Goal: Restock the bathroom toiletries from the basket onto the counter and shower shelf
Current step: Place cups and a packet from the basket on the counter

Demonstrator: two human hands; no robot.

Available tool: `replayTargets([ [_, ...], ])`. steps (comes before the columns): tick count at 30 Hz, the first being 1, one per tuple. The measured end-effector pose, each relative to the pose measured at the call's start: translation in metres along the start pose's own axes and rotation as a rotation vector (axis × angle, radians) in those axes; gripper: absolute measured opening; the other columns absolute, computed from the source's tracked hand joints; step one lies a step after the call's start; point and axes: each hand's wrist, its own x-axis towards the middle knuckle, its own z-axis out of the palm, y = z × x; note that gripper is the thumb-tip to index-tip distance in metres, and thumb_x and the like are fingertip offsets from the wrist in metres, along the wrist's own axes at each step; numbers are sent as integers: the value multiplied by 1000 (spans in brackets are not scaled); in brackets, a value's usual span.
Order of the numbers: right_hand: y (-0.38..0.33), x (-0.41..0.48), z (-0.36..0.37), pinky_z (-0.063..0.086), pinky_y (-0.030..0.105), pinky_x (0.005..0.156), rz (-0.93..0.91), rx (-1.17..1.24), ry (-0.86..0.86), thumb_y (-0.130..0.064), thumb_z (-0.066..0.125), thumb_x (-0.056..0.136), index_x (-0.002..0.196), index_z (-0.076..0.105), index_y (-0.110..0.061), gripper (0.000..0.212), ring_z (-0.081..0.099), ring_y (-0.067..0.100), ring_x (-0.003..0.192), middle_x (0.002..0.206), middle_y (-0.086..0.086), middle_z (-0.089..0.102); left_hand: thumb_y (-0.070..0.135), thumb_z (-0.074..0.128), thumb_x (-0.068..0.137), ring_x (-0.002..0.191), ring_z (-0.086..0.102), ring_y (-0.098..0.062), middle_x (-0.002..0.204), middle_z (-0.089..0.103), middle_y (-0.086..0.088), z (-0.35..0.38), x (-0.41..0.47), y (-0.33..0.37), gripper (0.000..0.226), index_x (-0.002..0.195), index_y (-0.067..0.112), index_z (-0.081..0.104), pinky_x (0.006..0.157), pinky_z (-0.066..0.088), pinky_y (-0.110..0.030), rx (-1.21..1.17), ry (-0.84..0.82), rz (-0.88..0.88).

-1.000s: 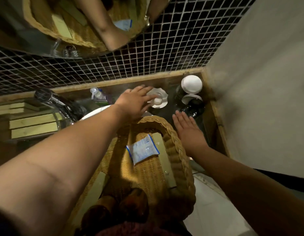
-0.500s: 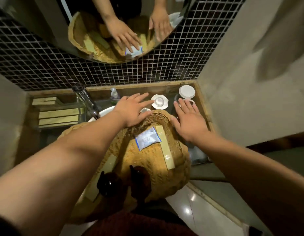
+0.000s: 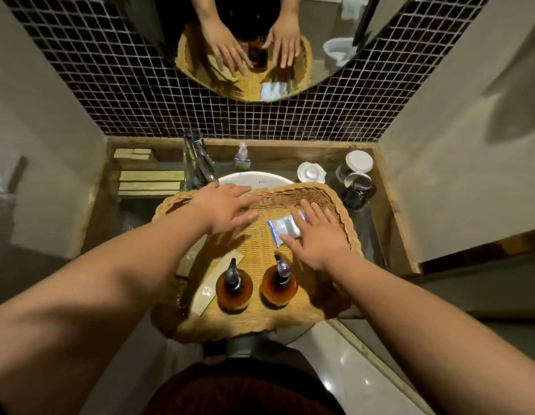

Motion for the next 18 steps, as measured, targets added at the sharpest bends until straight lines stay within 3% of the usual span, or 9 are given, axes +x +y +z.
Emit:
replayTargets([
  [5,-6,8,20,0,46,124,-16,-15,-78,-67,21,98,159,-5,-30,77,-9,24,153,166,4,-13,70,16,96,151,18,-25,167,12,6,30,-12,0,66,156,44,10,118,17,-55,-26,-78,-44],
  [12,-9,6,51,-1,39,121,-24,38,-195,-28,53,97,158,-10,-17,88,-6,25,153,167,6,-11,62,34,99,145,31,-25,163,29,1,80,-34,14,62,155,40,23,113,31,-46,-134,-154,-50],
  [15,-6,12,60,0,42,122,-14,-21,-171,-21,56,95,158,-10,-14,92,-12,28,153,166,10,-15,58,42,98,145,31,-23,161,33,3,97,-40,20,61,154,42,26,114,31,-45,-255,-156,-78],
  [18,-1,26,66,-1,47,123,-72,-222,-93,-15,46,99,158,-12,-14,83,-19,30,151,165,12,-19,58,51,95,144,30,-22,159,33,5,104,-39,24,65,154,42,28,114,33,-45,-366,-221,-100],
])
